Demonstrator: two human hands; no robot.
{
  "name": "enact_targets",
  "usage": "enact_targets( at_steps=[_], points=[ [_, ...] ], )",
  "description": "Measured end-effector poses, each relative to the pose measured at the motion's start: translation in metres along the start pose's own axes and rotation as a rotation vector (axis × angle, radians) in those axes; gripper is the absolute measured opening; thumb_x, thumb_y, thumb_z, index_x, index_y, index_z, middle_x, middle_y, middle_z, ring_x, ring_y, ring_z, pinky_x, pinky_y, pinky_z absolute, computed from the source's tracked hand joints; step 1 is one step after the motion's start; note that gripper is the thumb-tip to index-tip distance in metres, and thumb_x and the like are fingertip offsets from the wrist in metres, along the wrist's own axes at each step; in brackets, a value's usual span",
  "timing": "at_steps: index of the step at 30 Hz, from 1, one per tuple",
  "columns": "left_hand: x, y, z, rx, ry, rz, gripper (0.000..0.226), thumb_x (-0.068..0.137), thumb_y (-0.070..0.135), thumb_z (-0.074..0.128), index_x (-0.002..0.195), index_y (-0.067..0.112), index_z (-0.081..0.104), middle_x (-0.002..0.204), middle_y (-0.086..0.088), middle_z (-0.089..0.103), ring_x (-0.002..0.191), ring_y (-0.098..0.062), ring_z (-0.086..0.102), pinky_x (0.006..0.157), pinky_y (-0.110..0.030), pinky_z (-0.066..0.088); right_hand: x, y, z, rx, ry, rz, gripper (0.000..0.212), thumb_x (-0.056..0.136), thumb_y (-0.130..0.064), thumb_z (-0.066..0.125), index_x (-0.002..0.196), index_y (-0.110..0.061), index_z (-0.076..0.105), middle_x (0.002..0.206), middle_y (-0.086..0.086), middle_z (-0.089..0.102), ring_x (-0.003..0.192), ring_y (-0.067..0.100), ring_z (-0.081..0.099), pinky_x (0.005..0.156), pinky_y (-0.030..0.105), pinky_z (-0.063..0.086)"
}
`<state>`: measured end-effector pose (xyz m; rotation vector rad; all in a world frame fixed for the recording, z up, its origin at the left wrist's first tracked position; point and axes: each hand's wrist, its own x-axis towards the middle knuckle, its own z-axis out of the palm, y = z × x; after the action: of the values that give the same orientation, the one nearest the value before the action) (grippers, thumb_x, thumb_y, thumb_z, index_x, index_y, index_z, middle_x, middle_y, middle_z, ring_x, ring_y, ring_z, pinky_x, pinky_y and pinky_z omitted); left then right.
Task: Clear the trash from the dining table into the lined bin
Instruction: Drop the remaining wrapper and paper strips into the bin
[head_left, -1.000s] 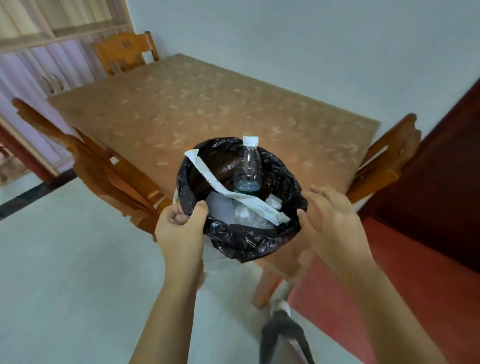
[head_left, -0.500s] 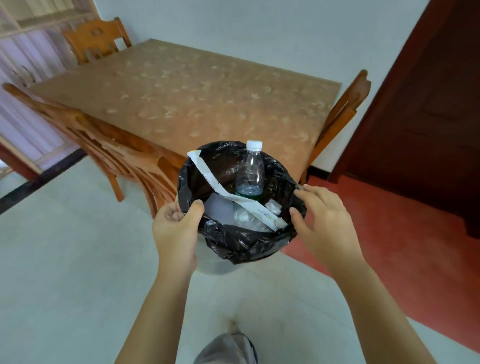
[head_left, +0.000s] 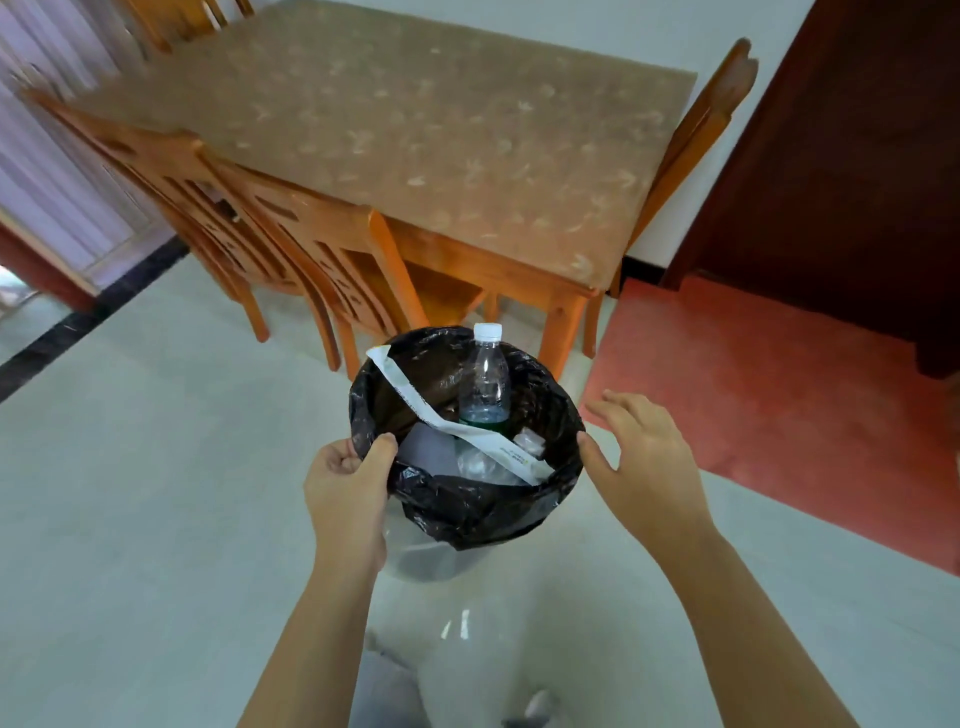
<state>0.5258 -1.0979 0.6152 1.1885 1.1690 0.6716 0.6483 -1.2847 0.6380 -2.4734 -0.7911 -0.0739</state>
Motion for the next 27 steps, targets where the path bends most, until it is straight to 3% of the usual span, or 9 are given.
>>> enact_targets(
  at_steps=[7, 15, 19, 27],
  points=[
    [0.082, -0.042, -0.061, 0.181, -0.092, -0.031, 0.021, 0.077, 0.019, 0.065, 0.072, 0.012, 0.046, 0.066, -0.005, 0.044, 0.064, -0.022, 0.043, 0.061, -0.038, 0.040, -0.024, -0.057, 0.095, -0.012, -0.046, 0.224, 0.031, 0.083, -0.017, 0.059, 0.113, -0.007, 0.059, 0.119, 0.013, 0.060, 0.111, 0.032, 0.052, 0.094, 0.042, 0.040],
    [0.173, -0.140, -0.114, 0.640, -0.210, 0.038, 0.015, 0.082, 0.022, 0.058, 0.077, 0.016, 0.046, 0.064, -0.002, 0.050, 0.056, -0.016, 0.045, 0.048, -0.028, 0.030, -0.051, -0.096, 0.238, 0.027, -0.183, 0.429, 0.033, 0.084, -0.018, 0.057, 0.115, -0.006, 0.057, 0.123, 0.016, 0.057, 0.114, 0.032, 0.049, 0.096, 0.044, 0.040],
    [0.211, -0.208, -0.125, 0.789, -0.206, 0.013, 0.017, 0.082, 0.021, 0.056, 0.070, 0.019, 0.043, 0.062, -0.002, 0.052, 0.056, -0.016, 0.048, 0.047, -0.029, 0.031, -0.065, -0.075, 0.304, -0.005, -0.257, 0.461, 0.032, 0.083, -0.014, 0.058, 0.114, -0.004, 0.057, 0.120, 0.019, 0.059, 0.110, 0.036, 0.053, 0.092, 0.046, 0.043],
    [0.279, -0.361, -0.116, 1.043, -0.254, -0.004, 0.033, 0.078, 0.013, 0.054, 0.052, 0.011, 0.034, 0.047, -0.003, 0.038, 0.043, -0.019, 0.033, 0.044, -0.030, 0.021, -0.099, 0.006, 0.429, -0.076, -0.335, 0.504, 0.036, 0.082, -0.016, 0.060, 0.117, -0.005, 0.055, 0.121, 0.018, 0.058, 0.111, 0.037, 0.052, 0.092, 0.047, 0.043]
  ],
)
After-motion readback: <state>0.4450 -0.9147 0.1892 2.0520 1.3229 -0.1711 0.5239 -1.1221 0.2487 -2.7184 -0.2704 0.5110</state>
